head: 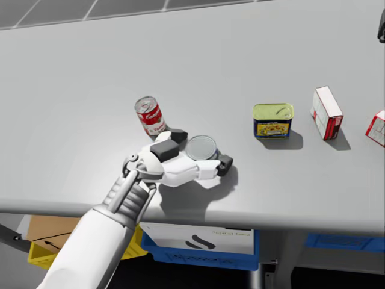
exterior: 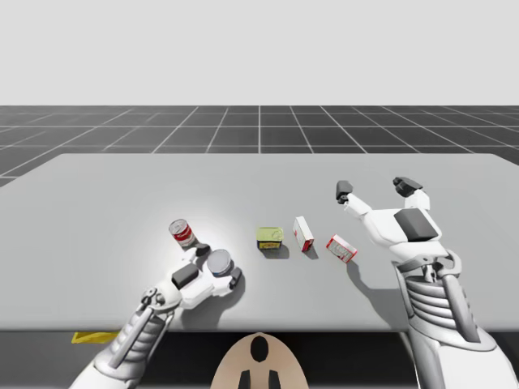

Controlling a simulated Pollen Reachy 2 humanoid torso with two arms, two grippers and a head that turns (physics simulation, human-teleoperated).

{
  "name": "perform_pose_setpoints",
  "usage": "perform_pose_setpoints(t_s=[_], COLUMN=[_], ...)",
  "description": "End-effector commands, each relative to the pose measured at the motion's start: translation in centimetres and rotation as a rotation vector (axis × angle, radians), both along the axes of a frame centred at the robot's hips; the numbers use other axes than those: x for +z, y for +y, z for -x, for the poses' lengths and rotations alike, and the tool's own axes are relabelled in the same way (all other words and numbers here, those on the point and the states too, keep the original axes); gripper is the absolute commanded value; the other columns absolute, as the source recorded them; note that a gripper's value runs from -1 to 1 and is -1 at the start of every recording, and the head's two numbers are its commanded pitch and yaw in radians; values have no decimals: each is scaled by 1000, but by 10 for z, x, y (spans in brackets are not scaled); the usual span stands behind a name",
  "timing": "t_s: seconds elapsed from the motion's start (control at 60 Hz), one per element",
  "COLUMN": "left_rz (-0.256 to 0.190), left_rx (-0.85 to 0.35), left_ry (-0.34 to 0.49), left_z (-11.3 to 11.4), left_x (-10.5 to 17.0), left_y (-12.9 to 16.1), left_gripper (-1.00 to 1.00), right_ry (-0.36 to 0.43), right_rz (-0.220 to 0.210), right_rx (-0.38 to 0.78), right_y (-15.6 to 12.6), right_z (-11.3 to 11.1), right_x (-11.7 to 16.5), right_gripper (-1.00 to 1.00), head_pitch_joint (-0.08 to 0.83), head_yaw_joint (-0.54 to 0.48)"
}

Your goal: Grasp the tuna can and hold it up.

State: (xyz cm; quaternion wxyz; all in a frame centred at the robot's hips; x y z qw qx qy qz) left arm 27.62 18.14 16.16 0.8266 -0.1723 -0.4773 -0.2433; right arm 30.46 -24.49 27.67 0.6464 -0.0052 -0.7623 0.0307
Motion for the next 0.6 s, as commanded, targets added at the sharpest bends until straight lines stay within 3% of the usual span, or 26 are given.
perform_pose_setpoints(t_s=[0.017,0.05,0.083,0.1,0.317,0.6], left_rz=[-20,-21,-34,-38,-49,-36], left_rx=[16,17,13,13,-3,-11], left_ry=[13,21,28,27,23,19], left_z=[-2,0,2,2,8,12], left_x=[-7,-8,-10,-10,-9,-5], left_y=[-1,-1,0,0,-2,-4], left_gripper=[-410,321,847,905,1000,1000], right_ry=[-4,-4,-4,-5,-6,-2], right_rz=[0,-1,-2,-2,-1,2], right_rx=[4,3,2,2,0,-2], right_y=[0,0,0,0,0,1], right_z=[0,0,1,1,1,1], right_x=[1,1,1,1,1,-1], right_gripper=[-1000,-1000,-1000,-1000,-1000,-1000], head_pitch_joint=[756,755,754,754,722,478], head_yaw_joint=[221,221,220,220,217,186])
